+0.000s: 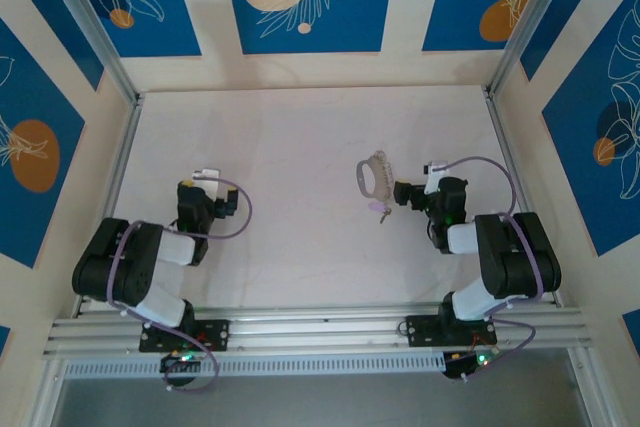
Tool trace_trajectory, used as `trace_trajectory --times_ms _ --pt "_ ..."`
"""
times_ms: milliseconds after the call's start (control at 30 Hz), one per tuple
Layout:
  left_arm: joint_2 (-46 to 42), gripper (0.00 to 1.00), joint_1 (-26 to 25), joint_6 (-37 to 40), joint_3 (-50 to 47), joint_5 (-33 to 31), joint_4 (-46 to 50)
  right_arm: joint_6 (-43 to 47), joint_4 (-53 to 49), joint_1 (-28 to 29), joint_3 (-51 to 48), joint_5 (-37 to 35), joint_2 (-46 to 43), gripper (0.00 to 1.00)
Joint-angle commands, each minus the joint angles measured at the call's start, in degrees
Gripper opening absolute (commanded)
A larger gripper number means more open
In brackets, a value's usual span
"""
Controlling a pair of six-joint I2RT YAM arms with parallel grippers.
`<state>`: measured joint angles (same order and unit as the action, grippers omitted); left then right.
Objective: Put the keys on the keyring
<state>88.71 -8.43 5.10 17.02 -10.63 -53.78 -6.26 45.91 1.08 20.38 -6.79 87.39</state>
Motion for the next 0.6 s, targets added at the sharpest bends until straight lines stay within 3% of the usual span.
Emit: trace_trajectory --times_ms 0,200,567 --pt "0.6 1.00 1.7 0.2 2.8 5.3 -2.8 0.0 0.3 -3.0 3.6 7.1 0.1 0.99" --pt "0.8 1.00 5.1 -2.3 5.7 11.1 2.7 0.7 0.0 -1.8 3.6 4.9 -0.1 0.99" --pt "0.8 1.00 5.2 -2.3 5.8 11.2 3.0 0.9 0.1 -1.3 3.6 3.7 -0.1 0.99"
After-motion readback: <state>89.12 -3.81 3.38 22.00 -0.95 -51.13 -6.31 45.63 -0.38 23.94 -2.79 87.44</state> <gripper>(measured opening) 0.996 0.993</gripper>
